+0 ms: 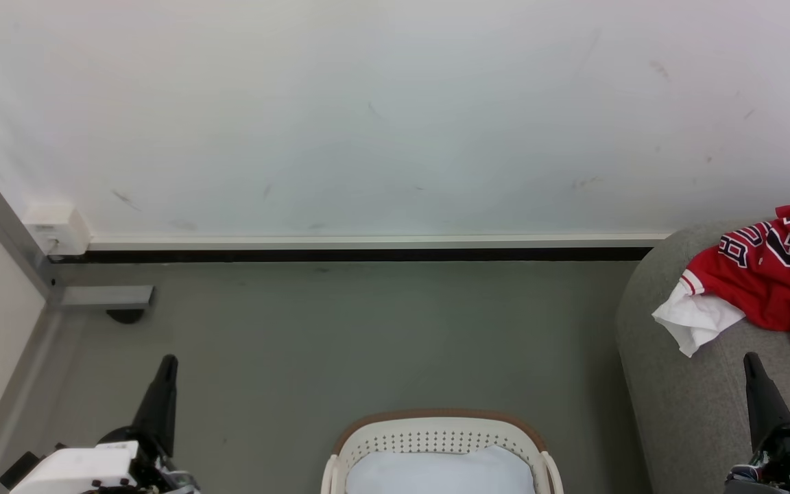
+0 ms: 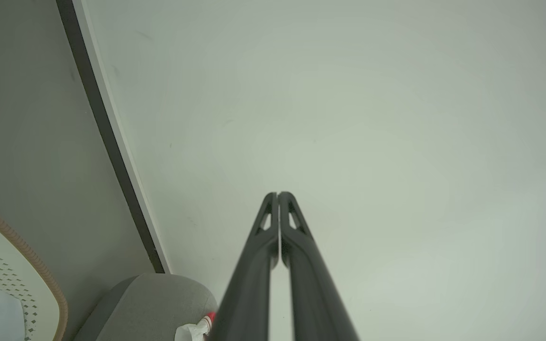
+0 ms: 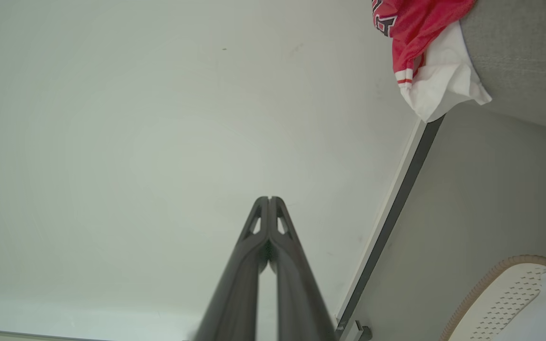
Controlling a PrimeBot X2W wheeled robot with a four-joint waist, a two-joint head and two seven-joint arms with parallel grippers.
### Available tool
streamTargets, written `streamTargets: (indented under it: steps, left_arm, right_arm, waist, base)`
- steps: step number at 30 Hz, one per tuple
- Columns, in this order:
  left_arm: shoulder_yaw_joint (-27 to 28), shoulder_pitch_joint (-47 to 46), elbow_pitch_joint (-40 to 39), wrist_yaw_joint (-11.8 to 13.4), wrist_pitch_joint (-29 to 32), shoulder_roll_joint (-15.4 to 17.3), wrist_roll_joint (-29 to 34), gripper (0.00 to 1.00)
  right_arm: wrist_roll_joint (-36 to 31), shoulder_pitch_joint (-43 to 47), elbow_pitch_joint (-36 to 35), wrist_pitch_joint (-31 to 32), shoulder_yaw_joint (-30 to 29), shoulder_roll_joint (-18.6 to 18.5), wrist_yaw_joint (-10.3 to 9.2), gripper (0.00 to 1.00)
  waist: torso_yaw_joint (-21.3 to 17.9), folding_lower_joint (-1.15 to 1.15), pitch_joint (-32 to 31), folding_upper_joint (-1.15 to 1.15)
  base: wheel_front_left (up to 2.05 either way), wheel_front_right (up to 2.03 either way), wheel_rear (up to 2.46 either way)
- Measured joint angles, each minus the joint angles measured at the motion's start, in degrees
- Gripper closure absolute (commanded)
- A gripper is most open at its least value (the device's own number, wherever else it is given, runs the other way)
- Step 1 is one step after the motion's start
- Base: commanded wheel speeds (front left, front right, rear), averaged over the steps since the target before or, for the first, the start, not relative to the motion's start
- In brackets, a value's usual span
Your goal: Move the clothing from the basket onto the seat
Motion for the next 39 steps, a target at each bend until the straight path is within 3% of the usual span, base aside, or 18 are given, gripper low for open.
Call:
streamTargets:
  steps: [39]
  left_arm:
    - [0.0, 0.0, -0.1, 0.0, 0.0, 0.0, 0.0, 1.00]
  right_arm:
    - [1.9, -0.1, -0.9, -1.8, 2.2, -1.8, 0.00, 1.00]
  waist:
    - [0.0, 0.00, 0.0, 0.00]
  base:
    - [0.00, 0.00, 0.00]
